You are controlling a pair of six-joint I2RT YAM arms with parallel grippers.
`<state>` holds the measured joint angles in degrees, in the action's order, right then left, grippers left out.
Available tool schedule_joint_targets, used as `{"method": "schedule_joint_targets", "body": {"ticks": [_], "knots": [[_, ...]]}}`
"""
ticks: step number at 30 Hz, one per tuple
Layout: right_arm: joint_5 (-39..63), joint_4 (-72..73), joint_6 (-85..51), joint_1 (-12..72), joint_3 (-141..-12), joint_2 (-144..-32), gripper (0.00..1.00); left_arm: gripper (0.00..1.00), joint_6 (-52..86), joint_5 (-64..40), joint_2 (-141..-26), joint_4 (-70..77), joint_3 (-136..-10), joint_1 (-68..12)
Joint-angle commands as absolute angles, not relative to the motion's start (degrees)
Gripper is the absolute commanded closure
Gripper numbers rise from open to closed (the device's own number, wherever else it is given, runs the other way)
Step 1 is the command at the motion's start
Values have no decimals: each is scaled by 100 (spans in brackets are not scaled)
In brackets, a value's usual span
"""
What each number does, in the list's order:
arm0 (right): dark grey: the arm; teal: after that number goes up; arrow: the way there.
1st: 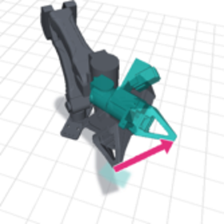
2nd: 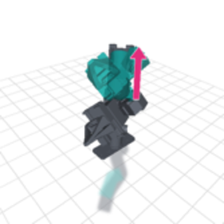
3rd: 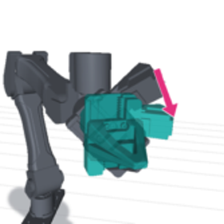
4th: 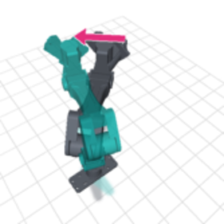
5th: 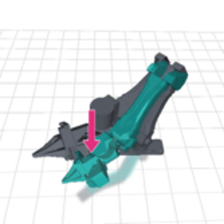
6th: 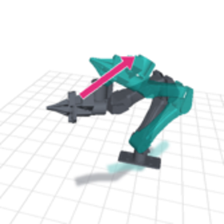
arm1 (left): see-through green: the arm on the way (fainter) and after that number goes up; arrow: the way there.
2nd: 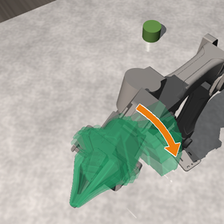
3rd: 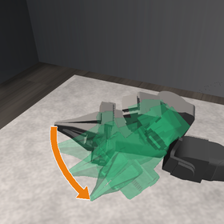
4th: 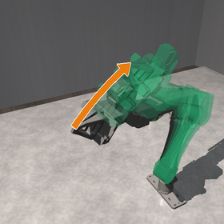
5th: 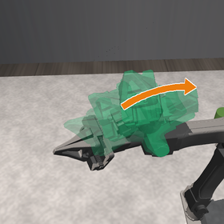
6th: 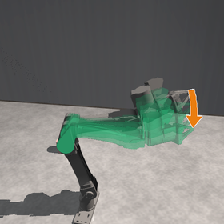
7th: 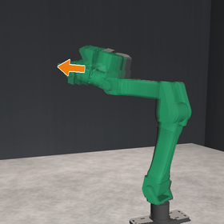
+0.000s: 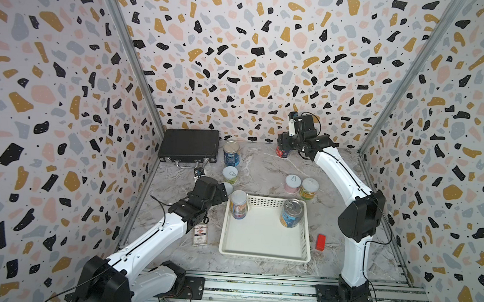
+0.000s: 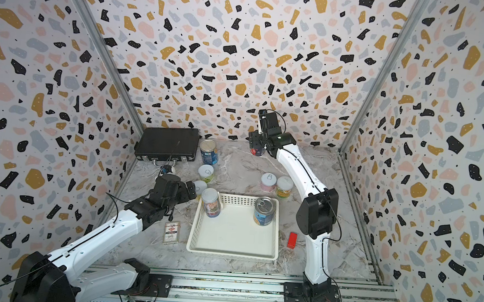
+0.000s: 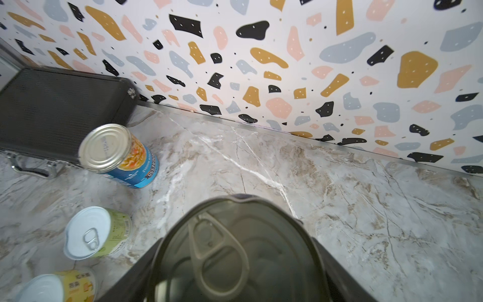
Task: Put the canned food in the basket
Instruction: Pick up the canned food from the center of the board, then place the canned food in the basket.
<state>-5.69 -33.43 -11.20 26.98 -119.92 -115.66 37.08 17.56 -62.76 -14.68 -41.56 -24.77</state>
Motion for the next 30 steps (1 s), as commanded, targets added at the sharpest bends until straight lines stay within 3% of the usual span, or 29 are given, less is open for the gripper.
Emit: {"method": "schedule_joint_targets", "body": {"ticks": [1,7,14,30], "knots": [[-767,-3144,-1268,2832,-11830,-10592,72,0,3960,2054,-6246,-1811,-4559,-2420],[-823,-3016,-1486,3066,-10415,-9087,69,1,4029,2192,-6065,-1868,-4573,-2424],[-794,-3039,-1615,3451,-8952,-7517,68,0,3647,1600,-6211,-1755,-4678,-2341],[-136,-3584,-1606,4198,-7426,-6374,71,0,3425,1406,-6100,-1793,-4676,-2343]]}}
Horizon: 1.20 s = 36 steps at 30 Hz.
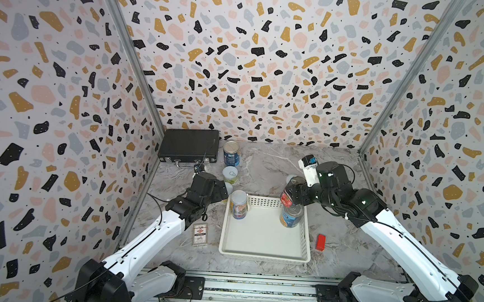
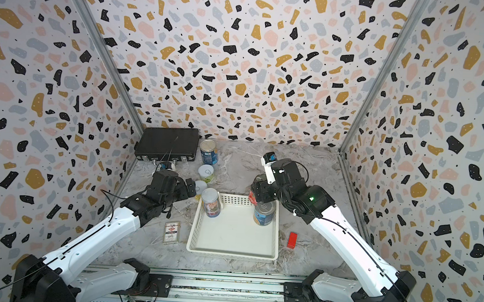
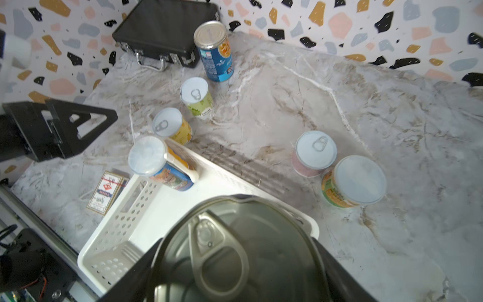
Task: Put the canned food in the basket
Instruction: Place the canned food in the basket.
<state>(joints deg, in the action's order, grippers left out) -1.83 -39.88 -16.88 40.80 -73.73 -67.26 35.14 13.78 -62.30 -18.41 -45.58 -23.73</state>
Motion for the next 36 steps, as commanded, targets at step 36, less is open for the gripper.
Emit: {"method": "schedule_joint_targets", "body": {"ticks": [36], "knots": [[-490,-2688,-1892,5004,-5602,-5931,75,0,3440,1685,-5551,-1582,-4271,-2338]]}}
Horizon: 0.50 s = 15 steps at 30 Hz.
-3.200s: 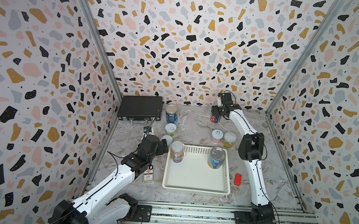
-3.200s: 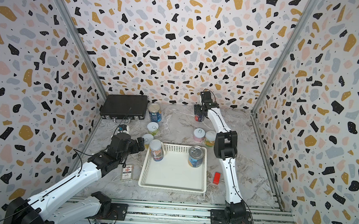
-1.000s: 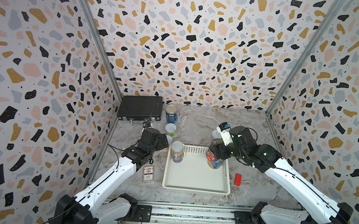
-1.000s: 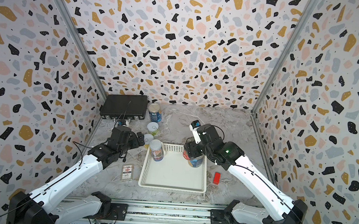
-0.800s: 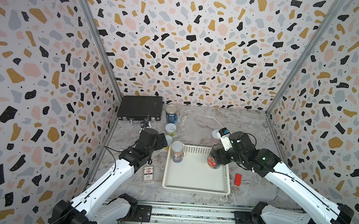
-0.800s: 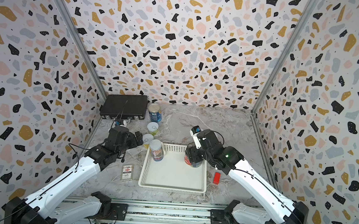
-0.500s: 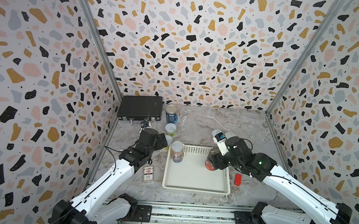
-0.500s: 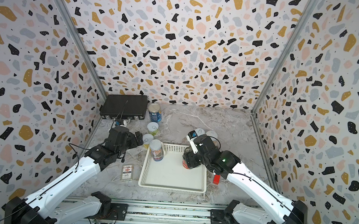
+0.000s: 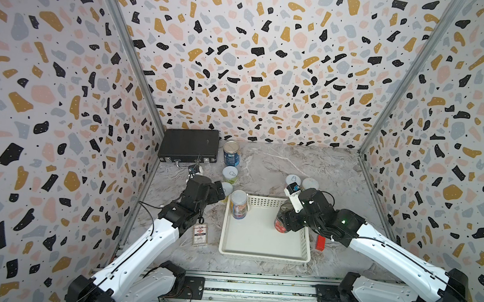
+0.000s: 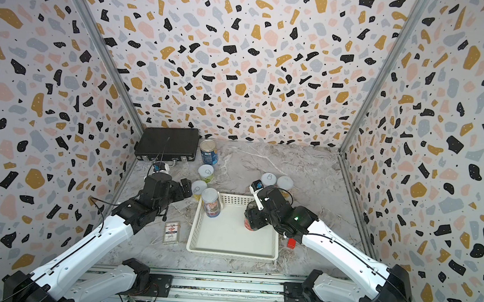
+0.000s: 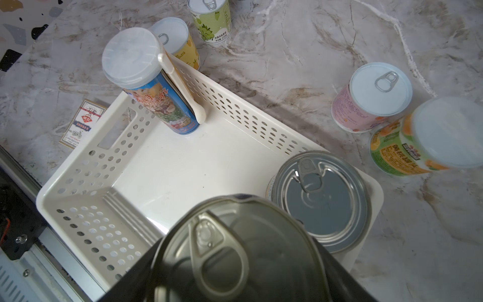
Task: Put the canned food in the basket
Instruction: Place the canned food in the basket.
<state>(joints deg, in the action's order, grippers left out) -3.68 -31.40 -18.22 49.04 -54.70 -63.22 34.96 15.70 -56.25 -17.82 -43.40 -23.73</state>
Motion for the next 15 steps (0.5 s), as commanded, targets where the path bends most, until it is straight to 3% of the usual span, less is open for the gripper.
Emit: {"method": "schedule_joint_targets", "body": {"ticks": [1,15], "knots": [[-505,-2687,-1928,5025,-5546,-5880,75,0,3444,1694,-5555,-1584,-4271,-2340],[-1239,-2231,-2426,5043,-4177,-5835,71,0,3525,1788,-5208,-1468,-4051,-2345]]}}
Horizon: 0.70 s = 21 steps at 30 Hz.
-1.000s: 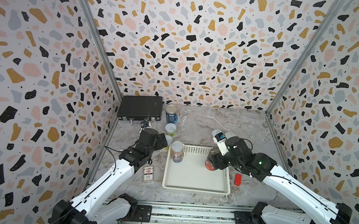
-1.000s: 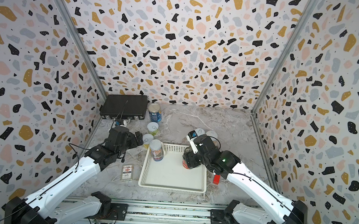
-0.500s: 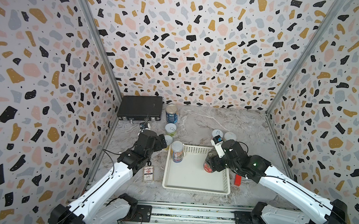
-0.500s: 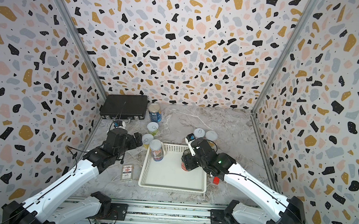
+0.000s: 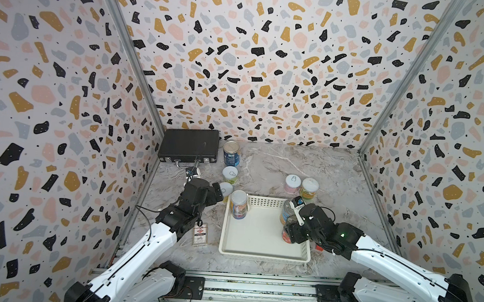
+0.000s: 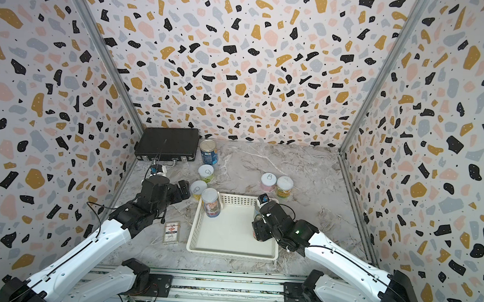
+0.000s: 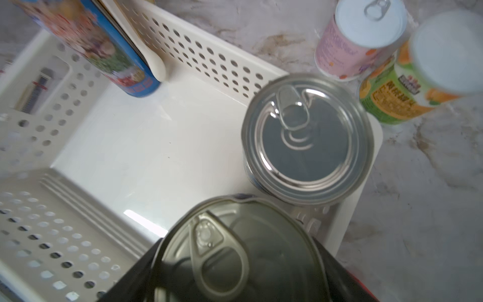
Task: Put the canned food in the basket
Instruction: Place the canned food in the basket.
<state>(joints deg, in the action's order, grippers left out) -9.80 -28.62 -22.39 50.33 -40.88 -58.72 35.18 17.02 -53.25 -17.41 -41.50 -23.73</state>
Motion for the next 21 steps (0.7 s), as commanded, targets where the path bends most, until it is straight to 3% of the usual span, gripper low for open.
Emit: {"method": "schedule_joint_targets", "body": {"ticks": [1,13,17,21], "knots": [[-1295,-2235,-2441,5035,-4166,-5897,71,0,3538,1808,-5195,-1461,-4035,-2338],[-1901,-1913,-2499,5034,-3898,-6107,73,0,3494,1650,-5087,-1222,-3880,-2340],[-1972,-1756,-2587,5036,-3774,-6152,69,0,3489,1636,-5057,-1204,-3867,-2338],[-2015,-1705,-2630,5036,-3710,-6168,57,0,3481,1602,-5048,-1160,-3841,-2340]]}}
